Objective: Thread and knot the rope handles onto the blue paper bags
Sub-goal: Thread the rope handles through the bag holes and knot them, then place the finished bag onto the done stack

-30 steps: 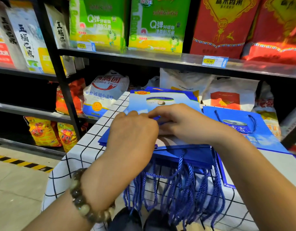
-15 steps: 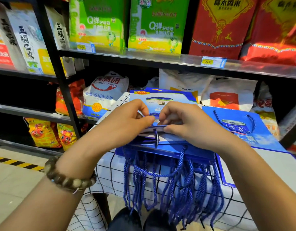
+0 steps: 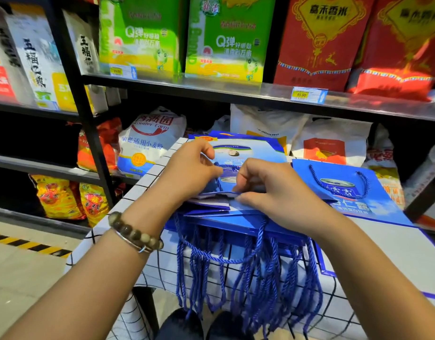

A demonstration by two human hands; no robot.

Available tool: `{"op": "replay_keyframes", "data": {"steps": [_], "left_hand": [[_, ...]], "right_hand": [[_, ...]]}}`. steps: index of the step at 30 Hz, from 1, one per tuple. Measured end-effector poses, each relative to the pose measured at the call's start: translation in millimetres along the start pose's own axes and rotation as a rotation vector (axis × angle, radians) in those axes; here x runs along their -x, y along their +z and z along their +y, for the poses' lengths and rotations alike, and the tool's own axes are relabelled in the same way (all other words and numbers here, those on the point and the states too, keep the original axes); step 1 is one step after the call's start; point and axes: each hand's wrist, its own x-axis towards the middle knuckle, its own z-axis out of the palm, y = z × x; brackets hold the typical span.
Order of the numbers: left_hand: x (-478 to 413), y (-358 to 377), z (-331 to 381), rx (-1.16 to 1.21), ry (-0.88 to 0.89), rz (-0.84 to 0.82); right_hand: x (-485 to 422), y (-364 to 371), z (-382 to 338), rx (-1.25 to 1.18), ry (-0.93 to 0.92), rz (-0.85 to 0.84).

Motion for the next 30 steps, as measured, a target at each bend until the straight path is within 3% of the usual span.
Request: {"op": "replay_keyframes", "data": {"steps": [3, 7, 12, 15, 19, 22, 25, 30], "left_hand": [[1, 1, -6, 0.01, 0.042, 0.012], [4, -5, -7, 0.033, 0.016, -0.12], [13, -16, -7, 0.17, 0.097, -0.166], [16, -28, -12, 0.218, 0.135, -0.136], [15, -45, -20, 0.37, 0.24, -0.256], [9, -47, -15, 0.314, 0.322, -0.306], [-3, -42, -7, 0.158, 0.322, -0.158], [-14, -45, 7, 0.321, 0.352, -0.051]], "right_hand": [[3, 2, -3, 0.066, -0.028, -0.035], [9, 7, -8, 0.469, -0.065, -0.151], [9, 6, -7, 0.662, -0.143, -0.22], [8, 4, -7, 0.84, -0.331, 0.049], [3, -11, -10, 0.78, -0.413, 0.399], [0, -30, -21, 0.707, -0.455, 0.523], [4, -41, -40, 0.535, -0.487, 0.54], [10, -57, -57, 0.376, -0.724, 0.806]]}}
